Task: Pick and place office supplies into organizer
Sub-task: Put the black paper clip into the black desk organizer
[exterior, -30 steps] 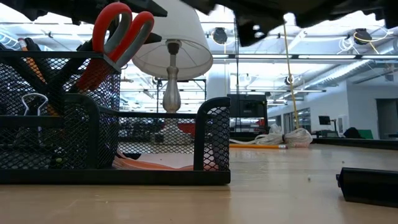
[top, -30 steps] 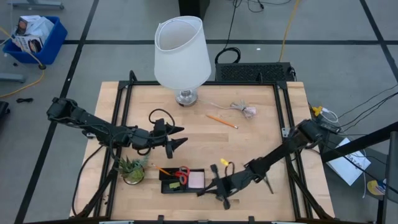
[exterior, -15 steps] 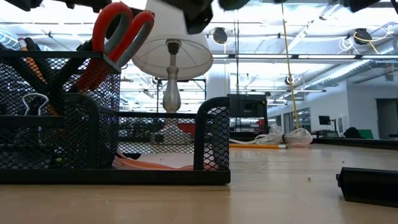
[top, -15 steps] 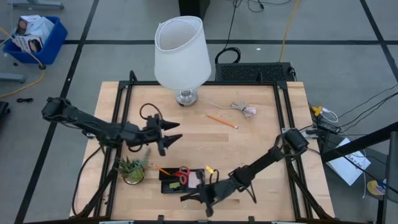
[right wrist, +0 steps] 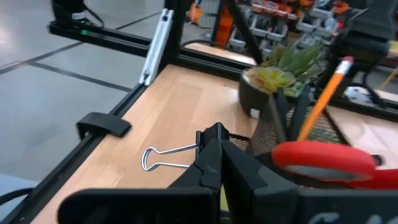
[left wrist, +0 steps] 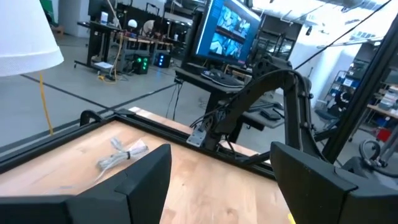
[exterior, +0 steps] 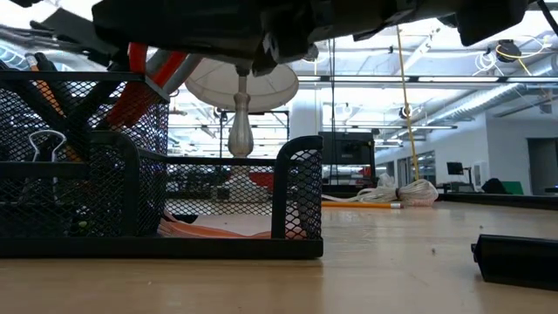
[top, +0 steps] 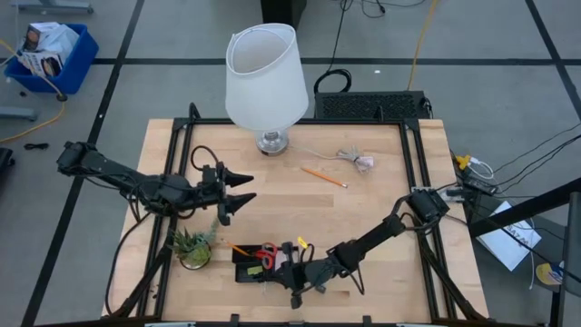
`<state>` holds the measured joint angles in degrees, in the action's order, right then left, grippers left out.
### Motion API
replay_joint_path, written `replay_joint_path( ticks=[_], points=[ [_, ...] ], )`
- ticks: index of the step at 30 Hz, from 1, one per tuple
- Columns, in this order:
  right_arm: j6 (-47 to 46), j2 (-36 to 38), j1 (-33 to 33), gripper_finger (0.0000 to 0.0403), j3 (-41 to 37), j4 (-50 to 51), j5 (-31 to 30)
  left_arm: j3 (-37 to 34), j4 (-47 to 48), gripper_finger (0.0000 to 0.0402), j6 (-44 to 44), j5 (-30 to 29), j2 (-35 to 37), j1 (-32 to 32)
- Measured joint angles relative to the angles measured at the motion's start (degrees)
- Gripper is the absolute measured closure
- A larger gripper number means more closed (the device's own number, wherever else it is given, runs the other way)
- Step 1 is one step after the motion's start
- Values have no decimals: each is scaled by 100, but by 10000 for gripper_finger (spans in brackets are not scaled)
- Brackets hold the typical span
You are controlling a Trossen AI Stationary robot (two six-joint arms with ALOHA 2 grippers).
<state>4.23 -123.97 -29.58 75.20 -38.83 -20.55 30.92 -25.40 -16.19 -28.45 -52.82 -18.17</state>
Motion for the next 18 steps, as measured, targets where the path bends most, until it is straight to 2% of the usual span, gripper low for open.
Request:
replay_joint_path(
  ticks=[10,15,18],
  points=[
    [133,-107,89,403,40,6,-40,0,180,128,-46,2,-2,-13],
    [229,-512,118,403,434,285,-63,0,207,128,-46,2,-3,-74],
    [440,-721,99,403,680,324,-377,-2,219,128,-46,2,-4,-130]
  ],
)
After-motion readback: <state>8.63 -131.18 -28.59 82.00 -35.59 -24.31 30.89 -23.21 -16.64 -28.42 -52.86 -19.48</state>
